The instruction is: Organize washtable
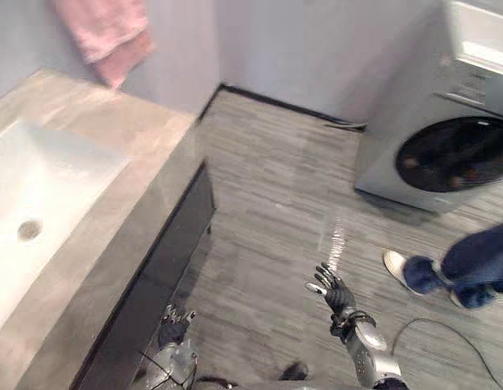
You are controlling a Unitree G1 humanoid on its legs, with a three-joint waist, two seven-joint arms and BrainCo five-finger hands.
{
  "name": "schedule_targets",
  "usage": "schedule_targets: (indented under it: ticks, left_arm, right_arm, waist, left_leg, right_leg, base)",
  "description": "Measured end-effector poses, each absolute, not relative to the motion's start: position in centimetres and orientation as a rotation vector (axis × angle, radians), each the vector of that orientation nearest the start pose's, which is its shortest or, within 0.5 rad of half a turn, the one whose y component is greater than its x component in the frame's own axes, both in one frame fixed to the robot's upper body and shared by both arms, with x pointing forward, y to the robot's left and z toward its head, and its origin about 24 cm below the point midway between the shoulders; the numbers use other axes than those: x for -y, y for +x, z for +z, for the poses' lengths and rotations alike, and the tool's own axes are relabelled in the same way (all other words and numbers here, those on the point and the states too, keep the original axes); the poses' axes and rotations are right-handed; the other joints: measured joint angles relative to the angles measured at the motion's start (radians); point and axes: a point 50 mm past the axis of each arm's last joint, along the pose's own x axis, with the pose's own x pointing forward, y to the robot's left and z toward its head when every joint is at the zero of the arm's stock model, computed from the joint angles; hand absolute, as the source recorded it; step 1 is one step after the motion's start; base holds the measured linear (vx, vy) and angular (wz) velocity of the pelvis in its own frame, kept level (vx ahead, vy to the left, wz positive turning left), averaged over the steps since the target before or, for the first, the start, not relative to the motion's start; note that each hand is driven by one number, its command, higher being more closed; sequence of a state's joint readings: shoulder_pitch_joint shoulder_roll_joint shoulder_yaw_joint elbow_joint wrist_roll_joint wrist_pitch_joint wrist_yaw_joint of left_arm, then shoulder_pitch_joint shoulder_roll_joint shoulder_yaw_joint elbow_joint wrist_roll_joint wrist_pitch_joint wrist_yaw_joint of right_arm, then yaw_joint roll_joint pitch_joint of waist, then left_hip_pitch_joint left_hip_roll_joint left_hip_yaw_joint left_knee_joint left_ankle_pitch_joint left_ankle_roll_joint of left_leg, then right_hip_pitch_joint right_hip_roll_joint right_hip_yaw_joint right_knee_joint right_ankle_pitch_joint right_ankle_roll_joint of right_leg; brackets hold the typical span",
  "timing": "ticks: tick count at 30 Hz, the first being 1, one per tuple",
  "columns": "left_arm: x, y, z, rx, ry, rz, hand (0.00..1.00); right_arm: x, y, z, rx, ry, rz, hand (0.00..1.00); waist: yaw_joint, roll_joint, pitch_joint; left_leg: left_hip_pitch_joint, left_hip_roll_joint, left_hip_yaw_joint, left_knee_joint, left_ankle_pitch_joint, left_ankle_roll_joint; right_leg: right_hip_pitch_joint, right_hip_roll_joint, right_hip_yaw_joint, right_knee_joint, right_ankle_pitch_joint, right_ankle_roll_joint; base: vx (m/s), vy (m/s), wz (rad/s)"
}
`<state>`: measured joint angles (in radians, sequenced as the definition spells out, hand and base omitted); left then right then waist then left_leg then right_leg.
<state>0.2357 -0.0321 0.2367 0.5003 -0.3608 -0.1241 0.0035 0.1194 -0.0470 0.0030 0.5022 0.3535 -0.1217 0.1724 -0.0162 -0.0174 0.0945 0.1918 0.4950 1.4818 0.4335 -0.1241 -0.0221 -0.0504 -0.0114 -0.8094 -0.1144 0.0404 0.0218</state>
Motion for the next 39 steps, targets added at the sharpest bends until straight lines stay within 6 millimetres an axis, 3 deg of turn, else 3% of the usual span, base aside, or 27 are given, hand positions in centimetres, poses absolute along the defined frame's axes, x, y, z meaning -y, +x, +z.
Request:
schedule_targets:
  ticks: [1, 2, 3, 5, 6, 7, 8, 9, 10, 11, 12, 14, 16, 17, 19, 21, 22, 23, 25, 28, 31, 33, 34, 35, 36, 37, 39]
  left_arm:
    - [-21.2, 14.0, -9.9, -0.531, -0.375, 0.454, 0.0]
    - [-20.8, 14.2, -10.1, -0.537, -0.388, 0.451, 0.0]
    - [-19.0, 15.1, -10.3, -0.545, -0.435, 0.416, 0.0]
    - [-18.7, 15.3, -10.3, -0.549, -0.433, 0.398, 0.0]
    - [-18.9, 15.0, -10.3, -0.553, -0.436, 0.415, 0.0]
    - [-19.2, 14.1, -10.6, -0.566, -0.453, 0.446, 0.0]
    - [-19.5, 13.4, -10.7, -0.57, -0.46, 0.471, 0.0]
    - [-20.1, 12.2, -10.7, -0.566, -0.465, 0.518, 0.0]
    - [-20.1, 11.8, -10.6, -0.559, -0.471, 0.53, 0.0]
    - [-20.1, 11.7, -10.5, -0.558, -0.472, 0.529, 0.0]
    - [-19.7, 11.7, -10.4, -0.557, -0.472, 0.511, 0.0]
    - [-19.3, 12.1, -10.0, -0.538, -0.464, 0.478, 0.0]
    - [-18.4, 12.3, -9.8, -0.534, -0.476, 0.44, 0.0]
    - [-18.0, 12.3, -9.7, -0.534, -0.486, 0.425, 0.0]
    - [-18.5, 12.9, -9.3, -0.51, -0.472, 0.414, 0.0]
    - [-18.5, 14.1, -8.5, -0.469, -0.445, 0.358, 0.0]
    - [-18.5, 14.3, -8.4, -0.464, -0.44, 0.347, 0.0]
    - [-19.0, 14.7, -8.1, -0.445, -0.419, 0.331, 0.0]
    - [-18.1, 15.7, -7.6, -0.432, -0.394, 0.271, 0.0]
    - [-18.7, 15.3, -7.9, -0.454, -0.376, 0.287, 0.0]
    - [-19.7, 15.1, -8.2, -0.473, -0.35, 0.329, 0.0]
    - [-19.9, 15.2, -8.2, -0.473, -0.35, 0.352, 0.0]
    - [-19.9, 15.3, -8.3, -0.474, -0.351, 0.352, 0.0]
    - [-19.8, 15.4, -8.2, -0.471, -0.353, 0.35, 0.0]
    - [-19.5, 15.9, -8.2, -0.475, -0.36, 0.339, 0.0]
    - [-19.3, 16.0, -8.3, -0.48, -0.369, 0.34, 0.0]
    - [-19.7, 15.6, -8.4, -0.479, -0.385, 0.374, 0.0]
  right_arm:
    - [16.3, 18.2, -8.0, -0.448, 0.344, -0.007, 0.0]
    - [16.9, 17.8, -8.1, -0.452, 0.334, -0.023, 0.0]
    - [18.6, 17.8, -8.1, -0.453, 0.328, -0.098, 0.0]
    - [18.7, 18.0, -8.2, -0.451, 0.346, -0.124, 0.0]
    - [18.3, 18.2, -8.1, -0.446, 0.364, -0.119, 0.0]
    - [17.6, 18.2, -8.2, -0.451, 0.383, -0.104, 0.0]
    - [16.9, 18.2, -8.2, -0.453, 0.394, -0.082, 0.0]
    - [15.4, 18.4, -8.0, -0.455, 0.395, -0.011, 0.0]
    - [14.8, 18.4, -8.1, -0.461, 0.398, 0.019, 0.0]
    - [14.5, 18.3, -8.2, -0.468, 0.405, 0.02, 0.0]
    - [14.1, 18.4, -8.2, -0.472, 0.414, 0.022, 0.0]
    - [14.0, 19.5, -7.7, -0.45, 0.398, 0.049, 0.0]
    - [14.1, 20.3, -7.4, -0.439, 0.378, 0.067, 0.0]
    - [14.3, 20.4, -7.5, -0.446, 0.368, 0.064, 0.0]
    - [14.0, 20.2, -7.7, -0.456, 0.372, 0.07, 0.0]
    - [14.5, 19.8, -7.7, -0.454, 0.364, 0.055, 0.0]
    - [14.6, 19.7, -7.7, -0.452, 0.365, 0.047, 0.0]
    - [14.3, 19.5, -7.7, -0.446, 0.399, 0.022, 0.0]
    - [15.9, 18.9, -8.2, -0.449, 0.455, -0.089, 0.0]
    - [16.1, 17.8, -8.7, -0.484, 0.454, -0.107, 0.0]
    - [16.6, 16.9, -9.1, -0.509, 0.435, -0.126, 0.0]
    - [16.9, 16.6, -9.2, -0.514, 0.428, -0.132, 0.0]
    - [16.7, 17.1, -8.8, -0.496, 0.423, -0.118, 0.0]
    - [16.7, 17.2, -8.8, -0.492, 0.421, -0.114, 0.0]
    - [16.7, 17.1, -8.8, -0.492, 0.424, -0.115, 0.0]
    - [16.5, 16.9, -8.9, -0.502, 0.422, -0.102, 0.0]
    - [15.7, 17.7, -8.5, -0.492, 0.403, -0.038, 0.0]
  waist:
    - [-0.005, -0.041, -0.004]
    - [-0.003, -0.033, -0.009]
    - [-0.016, 0.004, 0.004]
    - [-0.02, -0.006, 0.021]
    - [-0.015, -0.007, 0.03]
    - [-0.001, 0.007, 0.031]
    - [0.004, 0.003, 0.021]
    - [0.014, 0.005, 0.015]
    - [0.03, 0.003, 0.014]
    - [0.037, -0.009, 0.015]
    - [0.043, -0.023, 0.032]
    - [0.056, -0.007, 0.039]
    - [0.076, 0.018, 0.042]
    - [0.087, 0.025, 0.035]
    - [0.054, 0.026, 0.024]
    - [0.051, 0.027, 0.022]
    - [0.049, 0.013, 0.012]
    - [0.043, -0.042, 0.013]
    - [0.02, -0.015, 0.0]
    - [0.02, 0.001, -0.003]
    - [-0.005, 0.005, -0.003]
    - [-0.015, 0.01, -0.005]
    - [-0.027, 0.028, -0.006]
    - [-0.029, 0.028, -0.009]
    - [-0.052, 0.024, -0.012]
    - [-0.056, 0.017, -0.017]
    - [-0.046, -0.015, -0.012]
  left_leg:
    - [0.029, 0.036, 0.005, 0.107, -0.033, -0.002]
    - [0.046, 0.069, 0.003, 0.158, -0.063, -0.035]
    - [0.021, 0.095, -0.013, 0.197, -0.115, -0.084]
    - [-0.037, 0.073, -0.093, 0.212, -0.148, -0.017]
    - [-0.08, 0.05, -0.226, 0.182, -0.157, 0.017]
    - [-0.109, -0.004, -0.459, 0.136, -0.145, 0.076]
    - [-0.106, -0.032, -0.574, 0.125, -0.124, 0.068]
    - [-0.141, -0.06, -0.772, 0.178, -0.105, 0.101]
    - [-0.196, -0.086, -0.95, 0.304, -0.055, 0.172]
    - [-0.238, -0.107, -1.04, 0.367, -0.058, 0.168]
    - [-0.314, -0.237, -1.247, 0.354, -0.223, 0.058]
    - [-0.375, -0.317, -1.403, 0.291, -0.276, 0.009]
    - [-0.409, -0.341, -1.558, 0.168, -0.265, -0.023]
    - [-0.397, -0.357, -1.569, 0.131, -0.265, -0.058]
    - [-0.381, -0.374, -1.49, 0.153, -0.259, -0.038]
    - [-0.346, -0.401, -1.38, 0.172, -0.258, -0.041]
    - [-0.338, -0.414, -1.356, 0.182, -0.251, -0.055]
    - [-0.394, -0.456, -1.347, 0.268, -0.24, -0.072]
    - [-0.376, -0.437, -1.329, 0.06, -0.211, 0.011]
    - [-0.294, -0.447, -1.206, 0.034, -0.206, 0.01]
    - [-0.195, -0.465, -1.089, -0.028, -0.206, 0.01]
    - [-0.136, -0.468, -0.983, -0.076, -0.204, 0.013]
    - [-0.122, -0.469, -0.906, -0.121, -0.196, 0.028]
    - [-0.11, -0.475, -0.861, -0.149, -0.192, 0.052]
    - [-0.069, -0.499, -0.804, -0.202, -0.189, 0.074]
    - [-0.057, -0.516, -0.777, -0.187, -0.19, 0.073]
    - [-0.14, -0.464, -0.722, 0.041, -0.155, 0.054]
  right_leg:
    - [0.006, -0.008, -0.009, 0.007, 0.073, -0.127]
    - [0.022, 0.001, -0.013, 0.008, 0.038, -0.109]
    - [0.031, 0.015, 0.045, 0.008, 0.036, -0.12]
    - [0.054, 0.001, 0.117, 0.008, 0.032, -0.113]
    - [0.077, 0.0, 0.166, 0.008, 0.021, -0.099]
    - [0.08, 0.008, 0.241, 0.008, 0.02, -0.087]
    - [0.081, 0.017, 0.278, 0.008, 0.028, -0.075]
    - [0.087, 0.024, 0.295, 0.008, 0.028, -0.077]
    - [0.085, 0.015, 0.36, 0.008, 0.029, -0.08]
    - [0.086, -0.001, 0.397, 0.008, 0.033, -0.073]
    - [0.075, -0.039, 0.493, 0.008, 0.035, -0.049]
    - [0.056, -0.061, 0.605, 0.008, 0.039, -0.039]
    - [0.043, -0.066, 0.725, 0.008, 0.048, -0.023]
    - [0.032, -0.08, 0.785, 0.008, 0.066, 0.051]
    - [0.011, -0.089, 0.813, 0.045, 0.075, 0.065]
    - [-0.041, -0.107, 0.835, 0.11, 0.106, 0.066]
    - [-0.047, -0.119, 0.849, 0.114, 0.124, 0.066]
    - [-0.068, -0.211, 0.882, 0.108, 0.152, 0.079]
    - [-0.111, -0.232, 0.889, 0.107, 0.191, 0.13]
    - [-0.11, -0.22, 0.891, 0.134, 0.212, 0.116]
    - [-0.114, -0.212, 0.873, 0.156, 0.248, 0.073]
    - [-0.146, -0.19, 0.766, 0.162, 0.309, -0.005]
    - [-0.19, -0.186, 0.584, 0.216, 0.275, -0.105]
    - [-0.229, -0.199, 0.464, 0.325, 0.18, -0.157]
    - [-0.253, -0.24, 0.198, 0.585, -0.032, -0.224]
    - [-0.244, -0.241, 0.072, 0.638, -0.078, -0.306]
    - [-0.189, -0.248, -0.04, 0.496, -0.014, -0.309]
  base:
    - [-0.1, -0.166, -0.8]
    - [-0.11, -0.045, -0.77]
    - [-0.07, 0.012, -0.72]
    - [0.0, 0.127, -0.95]
    - [0.04, 0.244, -1.64]
    - [0.04, 0.224, -1.8]
    - [0.06, 0.184, -2.26]
    - [0.12, 0.14, -2.26]
    - [0.1, 0.165, -2.07]
    - [0.1, 0.304, -1.95]
    - [0.04, 0.245, -1.33]
    - [0.03, 0.332, -1.86]
    - [-0.02, 0.437, -2.16]
    - [0.04, 0.55, -1.81]
    - [0.15, 0.43, -1.36]
    - [0.14, 0.367, -1.33]
    - [0.05, 0.424, -1.2]
    - [-0.04, 0.355, -0.71]
    - [-0.04, 0.296, -0.79]
    - [0.04, 0.182, -1.21]
    - [0.02, 0.192, -1.04]
    - [0.04, 0.108, -1.63]
    - [-0.01, 0.082, -1.72]
    - [-0.03, 0.12, -1.58]
    - [-0.01, 0.118, -1.39]
    - [0.0, 0.152, -1.82]
    - [-0.05, 0.015, -1.68]
